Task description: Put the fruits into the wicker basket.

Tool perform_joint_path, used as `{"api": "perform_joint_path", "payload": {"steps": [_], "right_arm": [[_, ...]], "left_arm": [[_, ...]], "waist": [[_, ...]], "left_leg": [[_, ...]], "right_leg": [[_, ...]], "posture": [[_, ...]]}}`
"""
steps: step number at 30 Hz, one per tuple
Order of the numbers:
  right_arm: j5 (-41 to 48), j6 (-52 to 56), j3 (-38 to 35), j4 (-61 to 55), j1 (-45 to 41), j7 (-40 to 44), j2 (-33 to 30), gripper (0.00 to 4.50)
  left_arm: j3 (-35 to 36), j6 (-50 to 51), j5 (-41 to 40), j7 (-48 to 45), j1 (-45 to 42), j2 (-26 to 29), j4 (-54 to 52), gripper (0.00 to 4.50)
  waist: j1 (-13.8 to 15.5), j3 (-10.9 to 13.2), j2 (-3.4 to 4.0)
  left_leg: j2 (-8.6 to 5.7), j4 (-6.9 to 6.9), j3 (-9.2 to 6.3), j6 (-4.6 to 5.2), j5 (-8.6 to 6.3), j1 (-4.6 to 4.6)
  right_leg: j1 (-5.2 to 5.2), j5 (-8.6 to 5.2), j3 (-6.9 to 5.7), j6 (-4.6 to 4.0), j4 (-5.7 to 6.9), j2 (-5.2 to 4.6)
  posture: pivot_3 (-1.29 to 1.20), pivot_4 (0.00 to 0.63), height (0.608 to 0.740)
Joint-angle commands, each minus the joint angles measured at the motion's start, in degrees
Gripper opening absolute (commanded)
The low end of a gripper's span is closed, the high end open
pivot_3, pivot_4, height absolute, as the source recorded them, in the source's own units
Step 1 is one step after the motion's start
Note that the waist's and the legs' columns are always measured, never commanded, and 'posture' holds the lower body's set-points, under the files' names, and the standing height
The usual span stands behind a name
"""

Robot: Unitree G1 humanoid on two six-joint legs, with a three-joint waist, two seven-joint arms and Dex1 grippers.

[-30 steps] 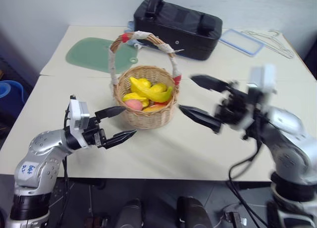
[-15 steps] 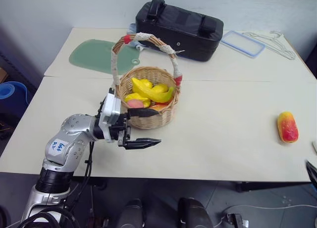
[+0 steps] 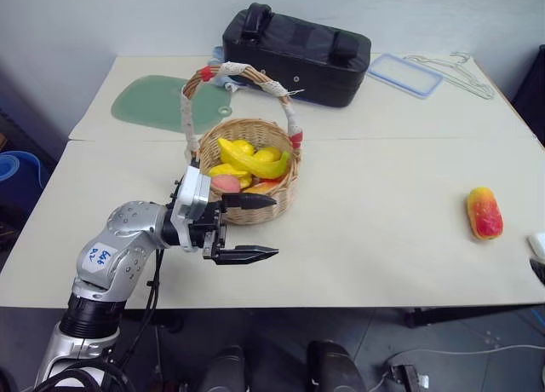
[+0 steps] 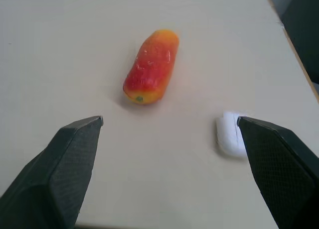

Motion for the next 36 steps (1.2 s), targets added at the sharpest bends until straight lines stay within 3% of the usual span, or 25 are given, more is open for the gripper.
{"api": "perform_joint_path", "payload": {"steps": [1,4,9,12,17,20,23,25,27,29,33,36], "right_arm": [[2.96,13.04,4.66,9.29,-9.57,-0.34,-6.46,4.46],[-1.91,15.71,14.58,18.64,-19.94,0.35,-11.7,4.46],[-9.68,14.71,27.3,33.06,-38.12,-1.86,-12.19,4.46],[-13.87,11.92,32.17,40.25,-45.64,-2.48,-10.66,4.46],[-15.49,15.77,37.13,48.74,-52.86,4.01,-9.32,4.46],[-15.71,16.77,38.13,52.37,-55.71,7.39,-9.1,3.86],[-17.41,12.13,38.29,54.37,-57.36,8.9,-9.09,2.88],[-15.73,9.75,36.99,52.51,-57.11,13.72,-9.22,2.27],[-13.69,9.24,36.23,47.37,-55.25,19.22,-9.85,2.0],[-11.98,9.49,35.64,40.82,-52.82,22.53,-10.06,1.99],[-0.3,20.58,37.03,12.86,-45.1,33.01,-11.67,1.99],[9.38,28.91,39.95,-6.44,-47.46,32.08,-8.89,1.99]], "left_arm": [[1.1,-0.76,0.07,1.16,1.33,0.07,-3.09,4.5],[1.36,-0.75,0.3,1.97,2.77,0.32,-4.31,4.5],[2.46,-0.46,0.17,3.73,4.17,0.64,-5.72,4.5],[3.05,-0.2,-0.04,4.49,5.17,1.05,-6.79,4.5],[3.68,-0.22,0.18,5.64,5.81,1.42,-7.46,4.5],[4.19,-0.4,0.29,5.79,5.84,1.86,-7.24,4.5],[5.05,-0.55,0.41,5.93,5.83,2.53,-6.85,4.5],[6.06,-0.57,0.21,6.5,6.4,2.87,-6.81,4.5],[8.04,-0.59,-0.32,7.51,7.83,3.13,-6.63,4.5],[10.23,-1.28,0.1,8.06,9.98,3.6,-6.34,4.5],[18.49,-4.02,-0.73,10.91,16.54,2.44,-5.91,4.5],[23.83,-5.94,0.43,10.1,23.88,3.49,-6.13,4.5]], "waist": [[0.69,0.0,-0.01],[1.17,0.0,0.03],[1.2,0.02,0.06],[1.14,0.02,0.06],[1.19,0.02,0.06],[1.08,0.02,0.05],[0.97,0.02,0.05],[0.88,0.02,0.06],[0.76,0.02,0.07],[0.52,0.02,0.07],[-0.02,0.04,0.09],[-0.5,0.05,0.1]], "left_leg": [[-0.03,0.0,0.0,0.0,0.01,-0.1],[0.0,0.07,0.12,0.02,0.0,-0.33],[-0.01,0.47,0.18,0.06,-0.01,-0.85],[-0.01,0.56,0.2,0.06,-0.01,-0.88],[0.0,0.6,0.19,0.06,-0.01,-0.9],[0.01,0.66,0.21,0.06,-0.02,-0.91],[0.05,0.68,0.21,0.04,-0.02,-0.9],[0.05,0.67,0.22,0.04,-0.02,-0.9],[0.05,0.65,0.25,0.04,-0.03,-0.9],[0.07,0.65,0.24,0.04,-0.03,-0.9],[0.15,0.61,0.25,0.0,-0.04,-0.93],[0.28,0.57,0.07,-0.06,-0.08,-0.92]], "right_leg": [[-0.01,0.0,-0.04,0.0,-0.06,0.01],[-0.03,0.02,-0.01,0.04,-0.06,0.12],[-0.35,0.08,-0.04,0.14,0.0,0.16],[-0.37,0.08,-0.03,0.15,0.03,0.16],[-0.36,0.09,-0.04,0.16,0.05,0.18],[-0.37,0.09,-0.03,0.17,0.09,0.18],[-0.35,0.09,-0.02,0.17,0.09,0.23],[-0.37,0.09,-0.01,0.17,0.1,0.23],[-0.39,0.09,0.01,0.17,0.1,0.23],[-0.41,0.1,0.0,0.17,0.14,0.24],[-0.53,0.1,0.01,0.17,0.22,0.26],[-0.79,0.11,0.11,0.15,0.39,0.27]], "posture": [[0.0,0.15,0.74],[0.0,0.15,0.74],[0.0,0.15,0.74],[0.0,0.15,0.74],[0.0,0.15,0.74],[0.0,0.15,0.74],[0.0,0.15,0.74],[0.0,0.15,0.74],[0.0,0.15,0.74],[0.0,0.15,0.74],[0.0,0.15,0.74],[0.0,0.15,0.74]]}}
